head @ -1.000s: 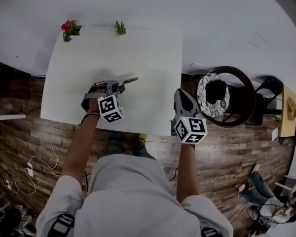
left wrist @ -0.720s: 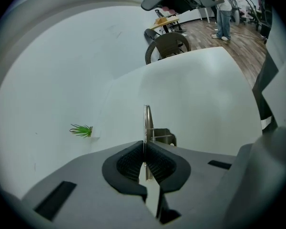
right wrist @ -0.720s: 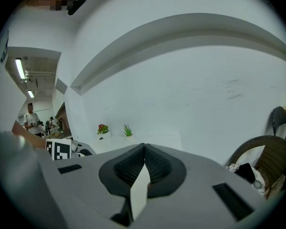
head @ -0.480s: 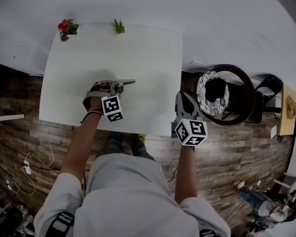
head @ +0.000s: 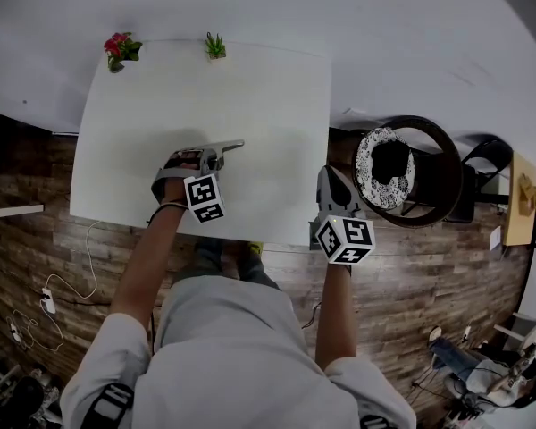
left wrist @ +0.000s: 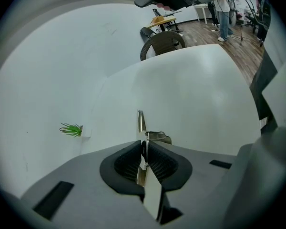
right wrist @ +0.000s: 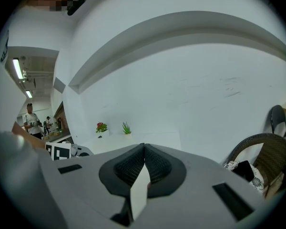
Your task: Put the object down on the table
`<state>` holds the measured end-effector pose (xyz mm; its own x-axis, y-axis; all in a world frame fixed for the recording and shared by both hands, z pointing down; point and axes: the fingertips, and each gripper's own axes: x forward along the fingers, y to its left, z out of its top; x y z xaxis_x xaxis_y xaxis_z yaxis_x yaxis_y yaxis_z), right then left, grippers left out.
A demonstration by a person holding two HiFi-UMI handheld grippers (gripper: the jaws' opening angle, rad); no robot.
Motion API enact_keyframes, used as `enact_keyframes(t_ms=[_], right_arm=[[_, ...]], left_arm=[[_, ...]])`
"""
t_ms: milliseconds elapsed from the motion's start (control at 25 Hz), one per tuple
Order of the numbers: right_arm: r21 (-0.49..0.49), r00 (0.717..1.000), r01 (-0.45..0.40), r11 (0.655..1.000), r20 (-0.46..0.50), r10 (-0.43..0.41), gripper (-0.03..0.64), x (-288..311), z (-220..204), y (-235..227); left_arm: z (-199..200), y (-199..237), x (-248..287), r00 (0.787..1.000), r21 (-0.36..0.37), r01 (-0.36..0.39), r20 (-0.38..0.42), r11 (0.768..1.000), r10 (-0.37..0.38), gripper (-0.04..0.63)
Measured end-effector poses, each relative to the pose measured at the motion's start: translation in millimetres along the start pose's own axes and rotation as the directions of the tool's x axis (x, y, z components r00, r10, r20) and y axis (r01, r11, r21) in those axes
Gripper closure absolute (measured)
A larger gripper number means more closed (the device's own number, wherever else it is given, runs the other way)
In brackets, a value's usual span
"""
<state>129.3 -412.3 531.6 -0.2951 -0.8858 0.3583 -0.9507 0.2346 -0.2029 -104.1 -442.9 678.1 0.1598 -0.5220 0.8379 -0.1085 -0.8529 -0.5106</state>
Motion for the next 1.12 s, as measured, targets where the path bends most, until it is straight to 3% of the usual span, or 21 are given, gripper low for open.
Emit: enact_keyframes(t_ms=[600, 880, 1000, 1120], right_arm=[[0.004, 1.0, 0.016, 1.0, -0.009, -0.016, 0.609, -13.9, -5.9, -6.0], [0.012, 1.0, 0.011, 1.0, -0.012, -0.011, 0.609, -16.0, -9.3, -4.6], [0.013, 1.0, 0.011, 1.0, -0.01, -0.011, 0.609, -17.3, -9.1, -4.0], [0.015, 1.0, 0.01, 1.0, -0.01, -0.01, 0.609, -17.2, -7.4, -3.7]], left_arm=[[-0.5, -19.0, 1.5, 0.998, -0.022, 0.063, -0.014, 0.998, -0.064, 0.512], [1.4, -29.8, 0.1, 0.992, -0.04, 0.127, -0.004, 0.991, -0.128, 0.423], [2.8, -35.5, -2.3, 0.981, -0.09, 0.195, 0.012, 0.977, -0.195, 0.368], [3.5, -37.2, -3.8, 0.973, -0.095, 0.23, 0.016, 0.968, -0.23, 0.333]])
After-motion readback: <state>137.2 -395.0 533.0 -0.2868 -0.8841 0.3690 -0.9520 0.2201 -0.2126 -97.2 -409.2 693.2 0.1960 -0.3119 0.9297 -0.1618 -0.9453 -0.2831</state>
